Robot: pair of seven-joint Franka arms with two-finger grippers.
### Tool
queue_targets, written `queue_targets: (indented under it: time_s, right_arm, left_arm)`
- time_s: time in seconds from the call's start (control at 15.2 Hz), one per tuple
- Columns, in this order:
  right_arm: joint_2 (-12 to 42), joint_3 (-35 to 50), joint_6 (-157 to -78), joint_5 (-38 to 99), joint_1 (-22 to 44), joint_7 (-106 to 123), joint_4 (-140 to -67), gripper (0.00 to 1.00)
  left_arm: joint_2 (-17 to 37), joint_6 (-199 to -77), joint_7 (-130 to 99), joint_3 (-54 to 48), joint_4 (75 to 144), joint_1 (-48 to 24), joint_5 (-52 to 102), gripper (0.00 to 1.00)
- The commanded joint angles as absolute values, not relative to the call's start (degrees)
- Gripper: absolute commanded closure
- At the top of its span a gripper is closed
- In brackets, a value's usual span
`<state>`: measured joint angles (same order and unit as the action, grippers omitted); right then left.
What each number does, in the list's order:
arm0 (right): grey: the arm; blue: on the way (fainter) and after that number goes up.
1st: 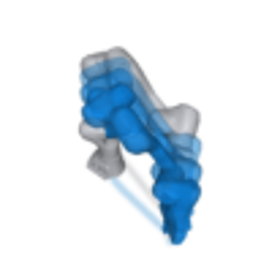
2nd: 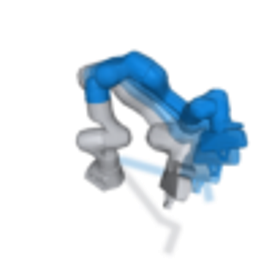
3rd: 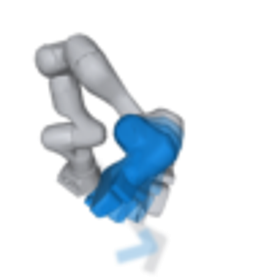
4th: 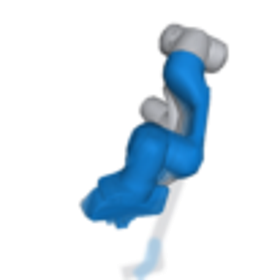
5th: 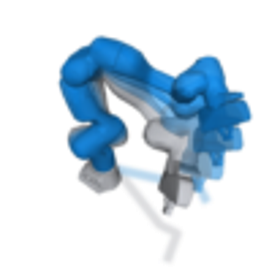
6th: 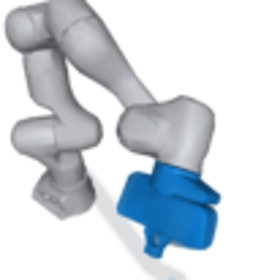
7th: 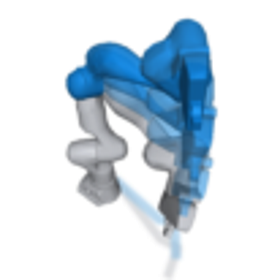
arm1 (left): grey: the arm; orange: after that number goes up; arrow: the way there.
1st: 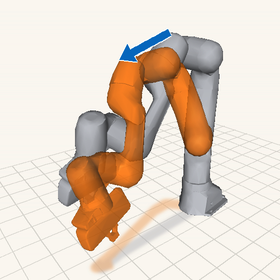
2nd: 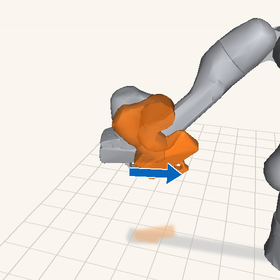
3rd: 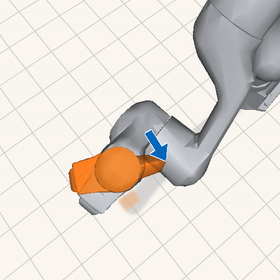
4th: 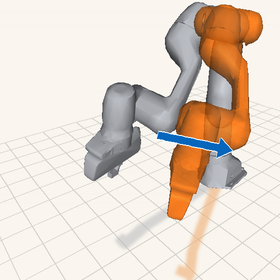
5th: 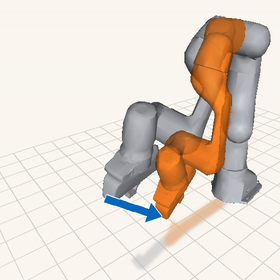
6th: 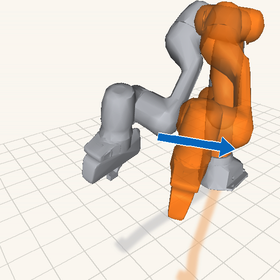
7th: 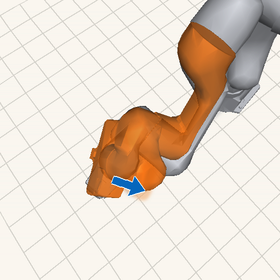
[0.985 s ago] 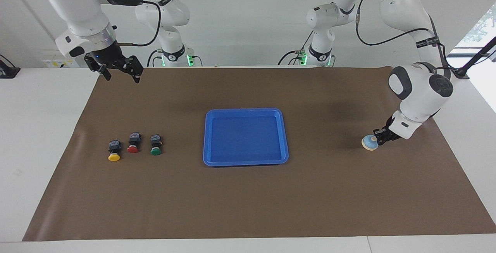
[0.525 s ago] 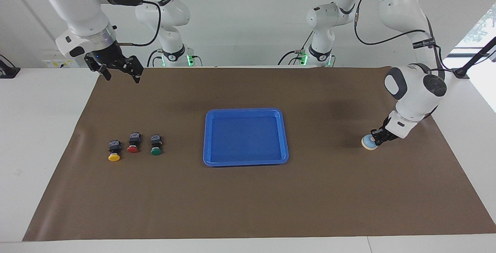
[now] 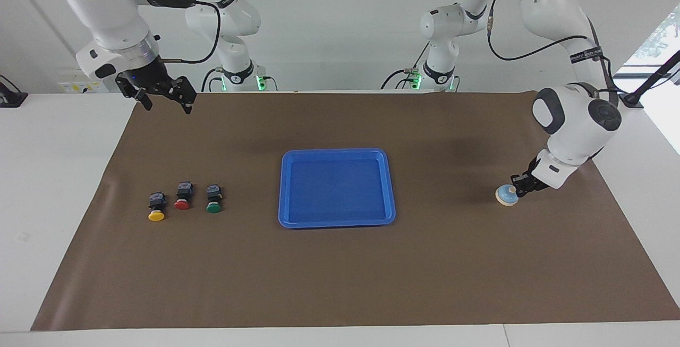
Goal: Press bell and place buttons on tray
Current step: 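Raise the left gripper off the bell and withdraw it to rest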
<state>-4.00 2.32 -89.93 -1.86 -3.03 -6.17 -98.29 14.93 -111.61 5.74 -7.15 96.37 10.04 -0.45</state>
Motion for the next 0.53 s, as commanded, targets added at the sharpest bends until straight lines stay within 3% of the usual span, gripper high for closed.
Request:
queue_targets:
  time_s: [0.0,0.26,0.46]
  right_arm:
    - [-4.48,2.64,-89.21,-0.88,-3.52,-6.94,-98.26,0.00]
    - [-4.48,2.64,-89.21,-0.88,-3.52,-6.94,-98.26,0.00]
    - [-4.48,2.64,-89.21,-0.88,-3.52,-6.94,-98.26,0.00]
  left_arm:
    - [9.26,-105.83,6.15,-6.94,94.39,8.97,-0.26,1.00]
    - [-0.50,-96.01,5.98,-7.12,94.13,8.88,0.09,1.00]
    - [-2.28,-92.21,5.80,-7.29,94.22,8.09,0.09,1.00]
